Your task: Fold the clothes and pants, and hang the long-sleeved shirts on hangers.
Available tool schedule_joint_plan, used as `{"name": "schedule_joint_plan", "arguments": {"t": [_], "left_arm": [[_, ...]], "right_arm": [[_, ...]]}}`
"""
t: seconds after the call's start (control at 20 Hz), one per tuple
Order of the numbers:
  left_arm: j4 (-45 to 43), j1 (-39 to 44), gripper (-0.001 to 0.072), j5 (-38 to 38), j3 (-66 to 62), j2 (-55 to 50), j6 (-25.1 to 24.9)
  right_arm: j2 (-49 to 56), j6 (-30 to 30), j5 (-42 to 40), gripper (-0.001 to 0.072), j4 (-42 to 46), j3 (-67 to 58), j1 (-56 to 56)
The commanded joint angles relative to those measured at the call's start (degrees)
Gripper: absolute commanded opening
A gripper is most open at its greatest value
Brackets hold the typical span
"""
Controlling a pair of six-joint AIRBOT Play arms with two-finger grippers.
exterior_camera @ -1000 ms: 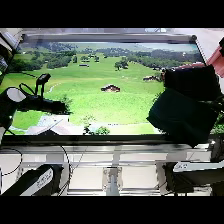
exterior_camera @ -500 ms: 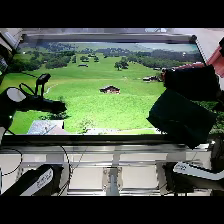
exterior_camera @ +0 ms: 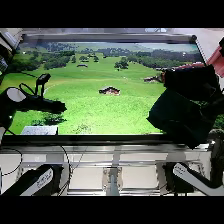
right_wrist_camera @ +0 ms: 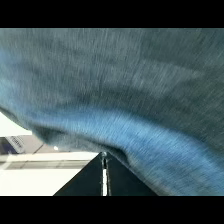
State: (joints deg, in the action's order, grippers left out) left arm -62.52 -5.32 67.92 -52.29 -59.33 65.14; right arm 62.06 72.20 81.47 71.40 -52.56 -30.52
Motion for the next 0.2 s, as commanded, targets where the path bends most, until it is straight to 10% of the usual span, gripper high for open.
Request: {"name": "schedule_joint_plan", "arguments": {"t": [0.0, 0.15], "left_arm": [[-0.02, -0.04, 0.0024, 0.00, 0.02, 0.00, 0.00], [-0.02, -0.04, 0.0024, 0.00, 0.02, 0.00, 0.00]], "right_arm": [[-9.75, -1.84, -6.19, 0.0025, -0.50, 9.31, 0.52], [-15.69, -1.84, -7.08, 0.0025, -0.17, 11.80, 0.50]]}}
